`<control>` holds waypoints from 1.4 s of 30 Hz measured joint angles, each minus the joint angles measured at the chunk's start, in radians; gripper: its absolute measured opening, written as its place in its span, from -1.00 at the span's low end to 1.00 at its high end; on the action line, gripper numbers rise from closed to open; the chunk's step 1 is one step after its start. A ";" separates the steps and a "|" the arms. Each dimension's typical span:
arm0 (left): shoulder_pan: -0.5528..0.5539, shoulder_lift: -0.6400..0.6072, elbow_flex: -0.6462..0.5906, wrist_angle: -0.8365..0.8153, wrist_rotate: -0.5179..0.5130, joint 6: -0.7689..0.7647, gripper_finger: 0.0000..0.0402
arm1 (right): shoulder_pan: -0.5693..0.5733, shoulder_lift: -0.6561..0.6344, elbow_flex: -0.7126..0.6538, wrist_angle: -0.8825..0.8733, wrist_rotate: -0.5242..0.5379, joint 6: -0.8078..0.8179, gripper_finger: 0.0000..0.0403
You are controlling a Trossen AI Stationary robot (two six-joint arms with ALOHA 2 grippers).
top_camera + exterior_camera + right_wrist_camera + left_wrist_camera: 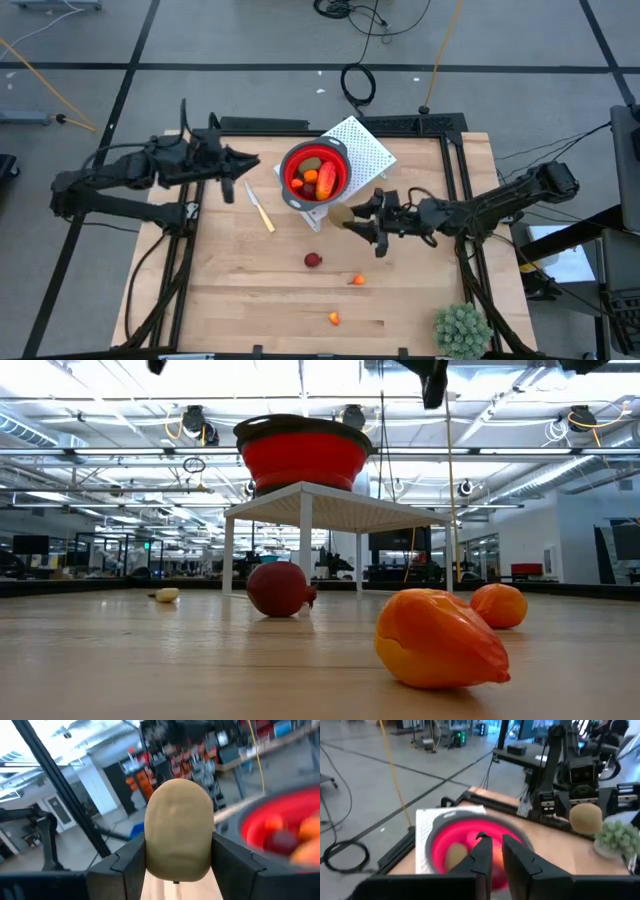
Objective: Pick & Place Fruit
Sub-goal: Put the kiwi into the red strainer bowl on the shelf
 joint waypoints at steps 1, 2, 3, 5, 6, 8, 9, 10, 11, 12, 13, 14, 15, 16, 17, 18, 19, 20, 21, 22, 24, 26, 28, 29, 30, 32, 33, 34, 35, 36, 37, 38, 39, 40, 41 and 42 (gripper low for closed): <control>0.000 0.018 0.000 0.035 0.000 0.000 -0.78 | -0.005 -0.006 0.001 0.013 0.000 -0.033 -0.09; 0.000 0.035 0.000 0.070 0.000 0.000 -0.76 | -0.009 -0.016 0.002 0.012 0.000 -0.065 -0.09; 0.000 0.052 0.000 0.102 -0.001 0.000 -0.74 | -0.014 -0.026 0.001 0.009 0.001 -0.098 -0.10; 0.000 0.089 0.000 0.157 -0.001 0.000 -0.70 | -0.028 -0.044 0.001 0.011 0.022 -0.158 -0.10; 0.000 0.110 0.000 0.184 0.000 0.000 -0.68 | -0.033 -0.054 0.001 0.010 0.043 -0.189 -0.10; 0.000 0.151 0.000 0.241 0.001 0.000 -0.63 | -0.042 -0.073 0.001 0.010 0.077 -0.261 -0.09; 0.000 0.169 0.000 0.264 0.006 0.000 -0.61 | -0.048 -0.081 0.001 0.008 0.086 -0.301 -0.08; 0.000 0.188 0.000 0.290 0.012 0.000 -0.58 | -0.052 -0.089 0.001 0.003 0.095 -0.344 -0.08; 0.000 0.207 0.000 0.325 0.016 0.000 -0.56 | -0.056 -0.097 0.001 -0.005 0.107 -0.386 -0.08; 0.000 0.226 0.000 0.355 0.016 0.000 -0.53 | -0.062 -0.103 0.001 -0.014 0.110 -0.428 -0.08; 0.000 0.245 0.000 0.384 0.017 0.000 -0.49 | -0.069 -0.108 0.001 -0.022 0.110 -0.473 -0.09; 0.000 0.263 0.000 0.417 0.017 -0.001 -0.45 | -0.076 -0.112 0.001 -0.033 0.110 -0.514 -0.09; 0.000 0.281 0.000 0.449 0.020 -0.001 -0.40 | -0.084 -0.115 0.001 -0.041 0.114 -0.549 -0.09; 0.000 0.298 0.000 0.477 0.028 -0.001 -0.35 | -0.091 -0.115 0.001 -0.044 0.126 -0.578 -0.09; 0.000 0.314 0.000 0.508 0.040 -0.001 -0.30 | -0.097 -0.115 0.001 -0.046 0.142 -0.603 -0.09; 0.000 0.330 0.000 0.542 0.052 -0.002 -0.25 | -0.104 -0.115 0.001 -0.046 0.160 -0.626 -0.09; 0.000 0.347 0.000 0.575 0.060 -0.007 -0.20 | -0.112 -0.115 0.001 -0.047 0.164 -0.653 -0.08; 0.000 0.363 0.000 0.606 0.068 -0.011 -0.14 | -0.121 -0.115 0.001 -0.046 0.165 -0.682 -0.08; 0.000 0.378 0.000 0.636 0.070 -0.016 -0.09 | -0.129 -0.115 0.001 -0.047 0.165 -0.708 -0.08; 0.000 0.395 0.000 0.666 0.071 -0.018 -0.03 | -0.136 -0.115 0.001 -0.047 0.165 -0.734 -0.08; 0.000 0.430 0.000 0.727 0.072 -0.018 0.08 | -0.151 -0.115 0.001 -0.046 0.165 -0.783 -0.09; 0.000 0.462 0.000 0.773 0.072 -0.022 0.19 | -0.163 -0.115 0.001 -0.043 0.165 -0.830 -0.09; 0.000 0.495 0.000 0.816 0.072 -0.032 0.30 | -0.172 -0.115 0.001 -0.041 0.181 -0.877 -0.09; 0.000 0.510 0.000 0.832 0.072 -0.039 0.36 | -0.173 -0.115 0.001 -0.037 0.204 -0.903 -0.09; 0.000 0.524 0.000 0.848 0.072 -0.046 0.41 | -0.173 -0.115 0.001 -0.030 0.233 -0.933 -0.08; 0.000 0.550 0.000 0.886 0.071 -0.067 0.51 | -0.173 -0.115 0.001 -0.012 0.282 -0.997 -0.08; 0.000 0.562 0.001 0.900 0.071 -0.077 0.55 | -0.173 -0.115 0.001 -0.004 0.293 -1.028 -0.08; 0.000 0.574 0.005 0.904 0.071 -0.093 0.60 | -0.173 -0.115 0.001 0.006 0.295 -1.053 -0.09; 0.000 0.586 0.013 0.905 0.071 -0.103 0.64 | -0.173 -0.115 0.001 0.018 0.294 -1.076 -0.09; 0.000 0.599 0.023 0.906 0.070 -0.114 0.68 | -0.173 -0.115 0.001 0.032 0.293 -1.097 -0.09; 0.000 0.611 0.031 0.907 0.070 -0.118 0.71 | -0.172 -0.114 0.001 0.048 0.292 -1.114 -0.09; 0.000 0.623 0.041 0.907 0.070 -0.120 0.74 | -0.172 -0.110 0.001 0.063 0.292 -1.126 -0.09; 0.000 0.634 0.052 0.908 0.070 -0.120 0.77 | -0.172 -0.106 0.002 0.073 0.292 -1.136 -0.09; 0.000 0.645 0.062 0.908 0.070 -0.118 0.79 | -0.172 -0.102 0.002 0.079 0.293 -1.146 -0.08; -0.001 0.657 0.073 0.908 0.070 -0.117 0.82 | -0.172 -0.098 0.002 0.084 0.293 -1.154 -0.08; -0.001 0.666 0.084 0.909 0.070 -0.117 0.84 | -0.172 -0.092 0.001 0.096 0.293 -1.159 -0.08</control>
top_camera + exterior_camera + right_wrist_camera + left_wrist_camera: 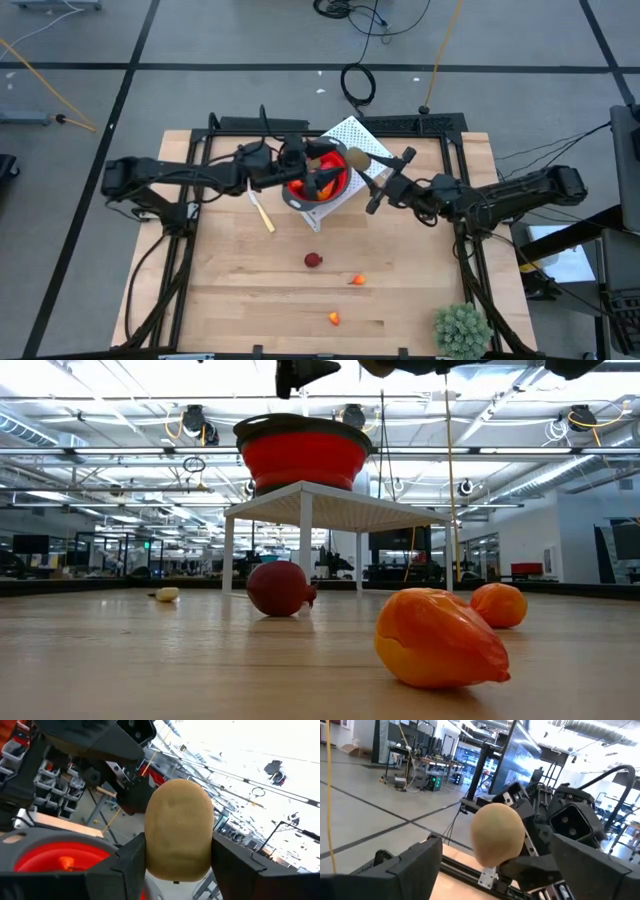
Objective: Pick & Place Fruit
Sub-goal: Put the kiwi into the red strainer bowl on the shelf
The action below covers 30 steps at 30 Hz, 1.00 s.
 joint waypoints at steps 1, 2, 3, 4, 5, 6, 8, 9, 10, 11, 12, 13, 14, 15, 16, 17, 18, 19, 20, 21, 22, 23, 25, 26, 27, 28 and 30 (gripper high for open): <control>-0.001 0.006 0.009 -0.002 0.000 -0.001 0.86 | 0.000 0.005 0.000 0.009 0.004 -0.007 -0.08; -0.001 0.013 0.017 -0.003 0.000 -0.001 0.87 | 0.000 0.008 0.000 0.014 0.019 -0.014 -0.09; -0.001 0.022 0.028 -0.002 -0.001 0.000 0.89 | 0.000 0.013 0.000 0.018 0.025 -0.017 -0.09; -0.001 0.027 0.037 0.001 -0.001 0.001 0.90 | 0.000 0.017 0.000 0.021 0.024 -0.018 -0.10; -0.001 0.032 0.041 -0.002 -0.001 0.000 0.92 | 0.000 0.021 0.000 0.023 0.023 -0.018 -0.10; -0.001 0.037 0.049 -0.004 -0.001 0.000 0.93 | 0.001 0.023 0.000 0.030 0.022 -0.018 -0.10; -0.001 0.047 0.058 -0.001 -0.002 0.000 0.93 | 0.001 0.024 0.001 0.038 0.022 -0.018 -0.09; -0.001 0.050 0.058 -0.001 -0.002 0.000 0.93 | 0.001 0.024 0.003 0.040 0.021 -0.018 -0.08; -0.001 0.051 0.058 -0.005 -0.002 0.001 0.93 | 0.001 0.024 0.007 0.040 0.021 -0.018 -0.08; -0.001 0.053 0.058 -0.009 -0.006 0.001 0.92 | 0.001 0.024 0.009 0.040 0.021 -0.018 -0.08; -0.001 0.057 0.058 -0.007 -0.011 0.001 0.92 | 0.001 0.024 0.014 0.036 0.021 -0.018 -0.08; -0.001 0.060 0.058 -0.005 -0.013 0.000 0.93 | 0.001 0.024 0.021 0.036 0.021 -0.018 -0.08; -0.001 0.061 0.058 -0.005 -0.014 0.000 0.94 | 0.001 0.024 0.025 0.038 0.021 -0.018 -0.08; 0.000 0.061 0.058 -0.005 -0.014 0.000 0.94 | 0.001 0.024 0.030 0.038 0.021 -0.018 -0.09; 0.000 0.062 0.058 -0.005 -0.015 0.001 0.95 | 0.000 0.028 0.036 0.037 0.021 -0.018 -0.09; -0.001 0.065 0.058 0.003 -0.020 0.001 0.95 | -0.004 0.035 0.042 0.039 0.020 -0.018 -0.09; 0.000 0.066 0.058 0.009 -0.021 0.001 0.95 | -0.007 0.040 0.044 0.035 0.020 -0.017 -0.09; 0.000 0.067 0.058 0.009 -0.021 0.001 0.95 | -0.008 0.047 0.046 0.030 0.020 -0.013 -0.09; 0.000 0.069 0.058 0.014 -0.021 0.002 0.96 | -0.010 0.059 0.053 0.031 0.020 -0.004 -0.08; 0.000 0.070 0.058 0.021 -0.021 0.004 0.96 | -0.012 0.072 0.060 0.036 0.019 0.006 -0.08; 0.000 0.070 0.058 0.029 -0.022 0.003 0.96 | -0.012 0.083 0.063 0.036 0.020 0.012 -0.08; 0.000 0.070 0.058 0.038 -0.022 0.003 0.96 | -0.012 0.093 0.065 0.033 0.020 0.013 -0.08; 0.001 0.070 0.058 0.047 -0.022 0.003 0.96 | -0.012 0.119 0.075 0.033 0.018 0.010 -0.09; 0.002 0.070 0.058 0.047 -0.022 0.003 0.96 | -0.012 0.130 0.081 0.032 0.020 0.008 -0.09; 0.002 0.070 0.058 0.047 -0.022 0.003 0.96 | -0.012 0.140 0.089 0.031 0.020 0.007 -0.09; 0.003 0.070 0.058 0.045 -0.022 0.003 0.96 | -0.012 0.148 0.096 0.033 0.020 0.007 -0.09; 0.003 0.070 0.058 0.037 -0.022 0.003 0.96 | -0.012 0.160 0.109 0.034 0.020 0.001 -0.08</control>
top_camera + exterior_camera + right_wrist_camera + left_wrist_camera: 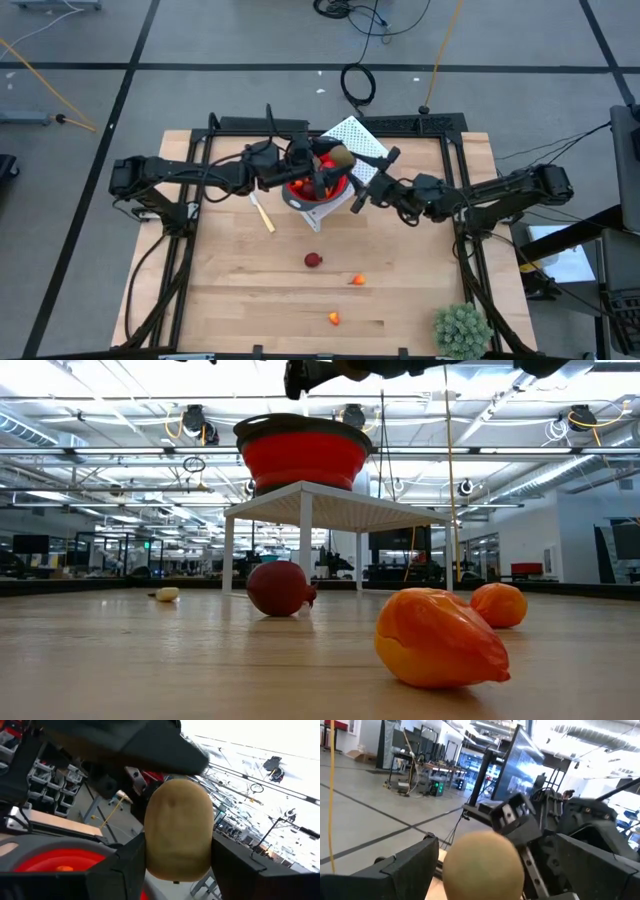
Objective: Pick & Place Fruit
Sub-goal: Put the kiwi into the red strainer bowl on the shelf
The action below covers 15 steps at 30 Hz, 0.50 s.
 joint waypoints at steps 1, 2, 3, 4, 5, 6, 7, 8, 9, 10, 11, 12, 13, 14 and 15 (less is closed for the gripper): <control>0.001 0.000 0.000 -0.009 0.000 0.000 0.96 | 0.000 0.004 0.004 0.000 0.001 -0.011 -0.08; 0.003 0.000 0.000 -0.015 0.000 0.000 0.95 | 0.000 0.008 0.008 0.001 0.002 -0.020 -0.08; 0.005 0.001 0.000 -0.019 0.000 0.000 0.95 | -0.002 0.009 0.009 0.000 0.002 -0.030 -0.08; 0.008 0.001 0.000 -0.020 0.000 0.000 0.95 | -0.003 0.010 0.009 -0.002 0.003 -0.035 -0.08; 0.011 0.001 0.000 -0.018 0.000 0.000 0.95 | -0.005 0.010 0.009 -0.001 0.003 -0.035 -0.08; 0.014 0.001 0.000 -0.017 0.000 0.000 0.95 | -0.006 0.010 0.009 0.000 0.004 -0.033 -0.09; 0.019 0.001 0.000 -0.016 0.000 0.000 0.95 | -0.006 0.009 0.009 0.000 0.005 -0.033 -0.09; 0.023 0.001 0.000 -0.015 0.000 -0.006 0.93 | -0.007 0.009 0.009 0.000 0.005 -0.033 -0.09; 0.026 0.001 0.000 -0.013 0.000 -0.010 0.91 | -0.007 0.009 0.009 -0.001 0.005 -0.033 -0.09; 0.029 0.001 0.000 -0.012 0.000 -0.020 0.86 | -0.006 0.009 0.009 -0.001 0.005 -0.033 -0.09; 0.032 0.001 0.000 -0.011 0.000 -0.030 0.81 | -0.006 0.009 0.009 -0.001 0.005 -0.033 -0.08; 0.034 0.001 0.000 -0.011 0.000 -0.036 0.75 | -0.006 0.009 0.009 0.000 0.004 -0.033 -0.07; 0.035 0.001 0.000 -0.013 0.001 -0.041 0.67 | -0.006 0.009 0.009 0.000 0.004 -0.033 -0.06; 0.035 0.001 0.000 -0.014 0.002 -0.042 0.60 | -0.006 0.009 0.009 0.000 0.005 -0.033 -0.04; 0.035 0.001 0.000 -0.014 0.002 -0.042 0.52 | -0.007 0.009 0.009 0.000 0.005 -0.033 -0.03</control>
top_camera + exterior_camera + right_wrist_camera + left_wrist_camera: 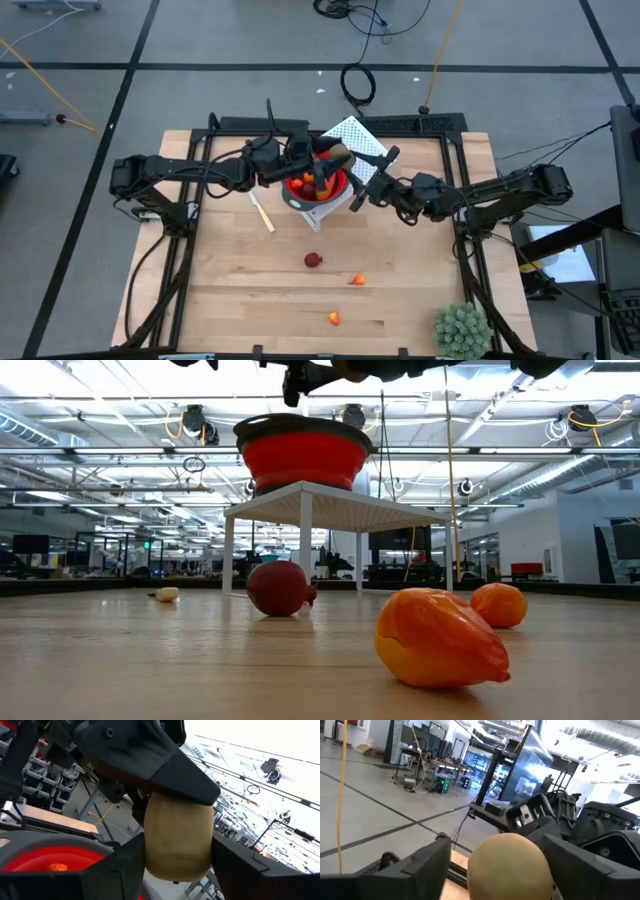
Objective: Pick & Place Fruit
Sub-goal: Put the kiwi into the red strainer bowl on the shelf
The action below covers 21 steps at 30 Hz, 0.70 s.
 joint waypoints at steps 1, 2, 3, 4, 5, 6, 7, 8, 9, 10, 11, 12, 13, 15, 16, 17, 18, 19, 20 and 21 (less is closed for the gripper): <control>0.000 0.000 0.000 0.000 0.001 0.001 0.44 | 0.000 0.000 0.000 0.000 0.000 0.000 -0.02; 0.000 0.000 0.000 0.000 0.001 0.005 0.36 | 0.000 0.000 0.000 0.000 0.000 0.000 -0.01; 0.000 0.000 0.000 0.000 0.002 0.009 0.28 | 0.000 0.000 0.000 0.000 0.000 0.000 0.00; 0.000 0.000 0.000 0.000 0.003 0.010 0.21 | 0.000 0.000 0.000 0.000 0.001 0.006 0.01; 0.000 0.000 0.000 0.000 0.005 0.010 0.13 | 0.000 0.000 0.000 -0.001 0.000 0.017 0.01; 0.000 0.000 0.000 0.000 0.004 0.008 0.07 | 0.000 0.000 0.000 -0.001 0.001 0.031 0.02; 0.000 0.000 0.000 0.000 0.005 0.005 0.00 | 0.000 0.000 0.000 -0.001 0.001 0.049 0.03; 0.000 0.000 0.000 0.000 0.005 0.003 -0.05 | 0.000 0.000 0.000 -0.001 0.002 0.067 0.03; 0.000 0.000 0.000 -0.002 0.005 0.001 -0.09 | 0.000 0.000 0.000 -0.001 0.008 0.082 0.04; 0.000 0.000 0.000 -0.003 0.005 0.002 -0.13 | 0.000 0.000 0.000 -0.001 0.020 0.095 0.05; 0.000 0.000 0.000 -0.003 0.006 0.004 -0.15 | 0.001 0.001 0.000 -0.003 0.031 0.102 0.07; 0.000 0.000 0.000 -0.003 0.006 0.007 -0.16 | 0.001 0.001 0.000 -0.003 0.045 0.105 0.09; 0.000 0.000 0.000 -0.003 0.006 0.008 -0.16 | 0.002 0.001 0.000 -0.004 0.054 0.105 0.10; 0.000 0.000 0.000 -0.005 0.003 0.009 -0.13 | 0.003 0.001 0.000 -0.014 0.070 0.108 0.15; 0.002 0.000 0.000 -0.007 0.002 0.012 -0.10 | 0.006 -0.003 0.000 -0.028 0.078 0.117 0.18; 0.004 0.000 0.000 -0.007 0.001 0.017 -0.08 | 0.009 -0.008 0.000 -0.045 0.083 0.130 0.20; 0.006 -0.001 0.000 -0.006 -0.003 0.020 -0.07 | 0.010 -0.010 0.000 -0.058 0.085 0.144 0.23; 0.009 -0.001 0.000 -0.006 -0.003 0.020 -0.06 | 0.010 -0.011 0.000 -0.068 0.087 0.159 0.27; 0.012 -0.001 0.000 -0.006 -0.003 0.020 -0.06 | 0.010 -0.012 0.000 -0.087 0.095 0.177 0.30; 0.017 -0.001 0.000 -0.006 -0.003 0.021 -0.06 | 0.010 -0.012 0.000 -0.106 0.112 0.194 0.33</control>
